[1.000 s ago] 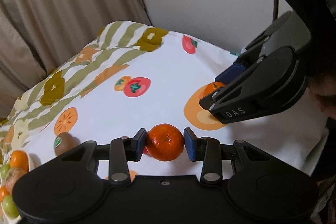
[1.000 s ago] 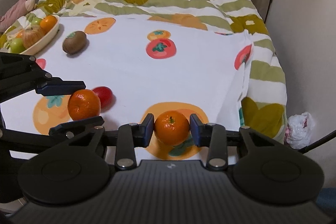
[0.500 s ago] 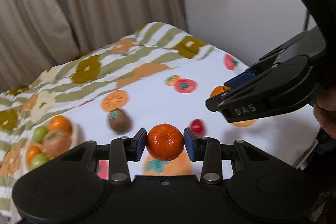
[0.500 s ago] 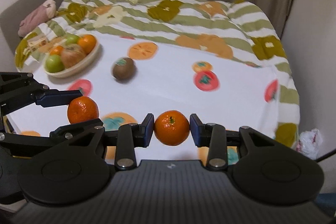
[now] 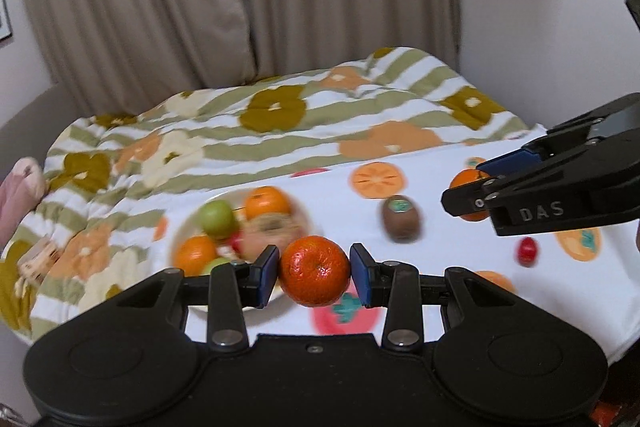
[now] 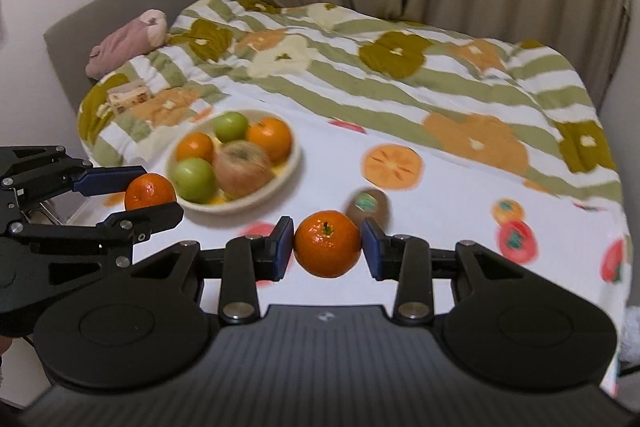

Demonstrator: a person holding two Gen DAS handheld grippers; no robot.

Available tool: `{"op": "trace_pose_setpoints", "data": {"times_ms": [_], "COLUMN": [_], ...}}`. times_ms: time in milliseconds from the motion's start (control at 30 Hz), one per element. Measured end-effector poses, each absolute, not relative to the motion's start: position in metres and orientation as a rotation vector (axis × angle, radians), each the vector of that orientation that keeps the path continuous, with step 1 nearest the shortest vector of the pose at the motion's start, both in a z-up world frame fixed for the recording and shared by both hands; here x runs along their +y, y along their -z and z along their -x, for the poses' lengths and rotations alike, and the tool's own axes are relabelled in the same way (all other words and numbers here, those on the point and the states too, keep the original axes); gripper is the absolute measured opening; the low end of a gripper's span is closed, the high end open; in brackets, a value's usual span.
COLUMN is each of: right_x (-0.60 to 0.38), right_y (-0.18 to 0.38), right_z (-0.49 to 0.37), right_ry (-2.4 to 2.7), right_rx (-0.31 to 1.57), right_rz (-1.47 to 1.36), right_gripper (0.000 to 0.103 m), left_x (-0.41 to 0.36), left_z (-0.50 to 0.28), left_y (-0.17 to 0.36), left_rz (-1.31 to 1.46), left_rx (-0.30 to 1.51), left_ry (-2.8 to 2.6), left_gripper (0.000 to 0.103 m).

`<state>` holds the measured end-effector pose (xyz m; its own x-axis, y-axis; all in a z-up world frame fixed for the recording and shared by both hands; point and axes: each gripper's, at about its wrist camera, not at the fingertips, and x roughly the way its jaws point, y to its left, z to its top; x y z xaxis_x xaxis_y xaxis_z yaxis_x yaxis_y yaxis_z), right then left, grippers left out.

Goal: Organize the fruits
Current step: 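Carry the small orange and mandarin over the plate with both tools, then release the small orange onto the plate while the right tool releases the mandarin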

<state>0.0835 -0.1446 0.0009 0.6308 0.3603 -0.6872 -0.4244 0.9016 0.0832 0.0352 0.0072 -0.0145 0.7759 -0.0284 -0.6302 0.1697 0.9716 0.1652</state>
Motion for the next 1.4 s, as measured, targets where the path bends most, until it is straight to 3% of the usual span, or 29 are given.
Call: {"op": "trace_pose_setpoints", "data": {"times_ms": [567,1233,1267,1300,1367,1400], "right_x": [-0.02,0.014,0.013,0.013,0.011,0.01], "right_y": [0.017,0.048,0.047,0.046,0.043,0.041], "right_z": [-0.161,-0.212,-0.212,-0.212,-0.212,-0.211], "right_ry": [-0.463,-0.365,-0.362,-0.358,-0.351,-0.348], "right_rx": [0.791,0.849,0.85,0.85,0.849,0.847], "right_rz": [0.053,0.008,0.006,0.004,0.002,0.001], "right_gripper": [0.052,0.052,0.052,0.052,0.052,0.052], "left_x": [0.128,0.167,0.167,0.168,0.17,0.17], "left_z": [-0.134,-0.217,-0.218,-0.218,-0.213,-0.21], "left_y": [0.03,0.073,0.072,0.071,0.066,0.063], "left_rz": [-0.167,-0.15,-0.145,-0.137,-0.127,-0.128], "left_rx": [0.721,0.84,0.84,0.838,0.816,0.796], "left_ry": [0.092,0.18,0.183,0.19,0.192,0.19], "left_gripper": [0.043,0.044,0.053,0.077,0.102,0.102]}}
